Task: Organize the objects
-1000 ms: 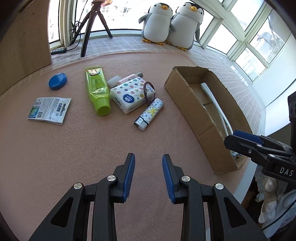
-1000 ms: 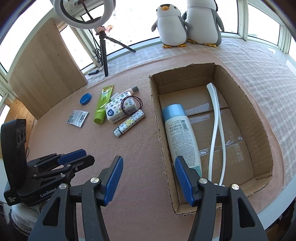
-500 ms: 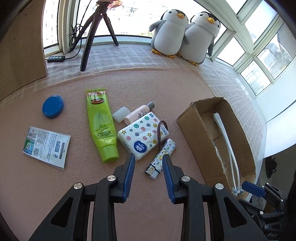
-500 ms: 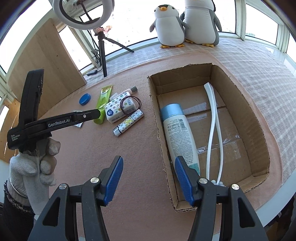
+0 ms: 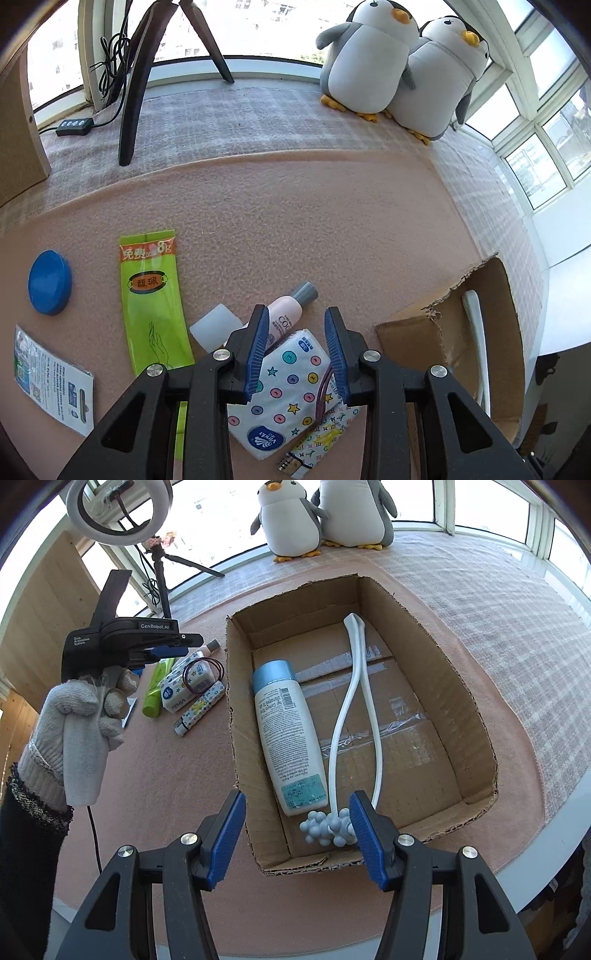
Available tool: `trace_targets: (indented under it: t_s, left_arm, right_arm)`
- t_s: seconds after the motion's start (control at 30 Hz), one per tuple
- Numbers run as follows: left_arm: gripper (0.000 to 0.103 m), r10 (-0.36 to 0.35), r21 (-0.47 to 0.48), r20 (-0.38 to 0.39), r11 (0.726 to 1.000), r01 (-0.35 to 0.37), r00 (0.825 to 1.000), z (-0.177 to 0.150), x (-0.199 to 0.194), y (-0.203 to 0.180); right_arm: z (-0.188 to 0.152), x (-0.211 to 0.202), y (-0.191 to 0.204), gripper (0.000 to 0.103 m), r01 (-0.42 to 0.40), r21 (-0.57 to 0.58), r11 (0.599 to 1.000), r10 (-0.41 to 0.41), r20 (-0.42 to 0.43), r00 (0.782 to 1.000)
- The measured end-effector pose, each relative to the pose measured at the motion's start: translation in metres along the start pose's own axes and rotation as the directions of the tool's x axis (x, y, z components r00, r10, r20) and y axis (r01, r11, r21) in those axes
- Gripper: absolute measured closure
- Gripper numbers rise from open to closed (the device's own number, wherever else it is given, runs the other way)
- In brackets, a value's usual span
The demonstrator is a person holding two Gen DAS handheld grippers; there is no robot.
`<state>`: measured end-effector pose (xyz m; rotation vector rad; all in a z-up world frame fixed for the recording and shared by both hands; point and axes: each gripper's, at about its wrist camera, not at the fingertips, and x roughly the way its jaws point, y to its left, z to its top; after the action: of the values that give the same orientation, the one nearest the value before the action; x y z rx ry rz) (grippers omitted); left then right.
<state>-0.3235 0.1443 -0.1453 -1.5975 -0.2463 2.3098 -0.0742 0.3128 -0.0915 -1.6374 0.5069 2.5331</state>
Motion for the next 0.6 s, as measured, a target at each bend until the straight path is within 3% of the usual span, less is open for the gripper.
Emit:
trace_targets:
  t_s: [0.1, 0.3, 0.5, 0.6]
  left_arm:
    - [0.059, 0.013, 0.006, -0.006, 1.000, -0.013, 1.000, 0.004, 0.010, -0.001]
    - [0.059, 0.049, 0.046, -0.020, 0.998, -0.048, 0.999, 0.006, 0.021, -0.004]
    - [0.069, 0.109, 0.162, -0.023, 0.981, -0.104, 0.994, -0.008, 0.022, -0.012]
    - [0.072, 0.166, 0.251, -0.026, 0.956, -0.154, 0.986, -0.021, 0.020, -0.021]
  right_arm:
    - [-0.001, -0.001, -0.009, 0.049, 0.005, 0.018, 1.000, -0.005, -0.002, 1.000]
    - [-0.001, 0.001, -0.018, 0.049, 0.009, 0.034, 0.999, -0.009, -0.007, 1.000]
    - [-0.001, 0.003, -0.013, 0.049, -0.001, 0.026, 1.000, 0.001, -0.012, 1.000]
    - [0.000, 0.005, -0.007, 0.049, -0.013, 0.020, 1.000, 0.014, -0.013, 1.000]
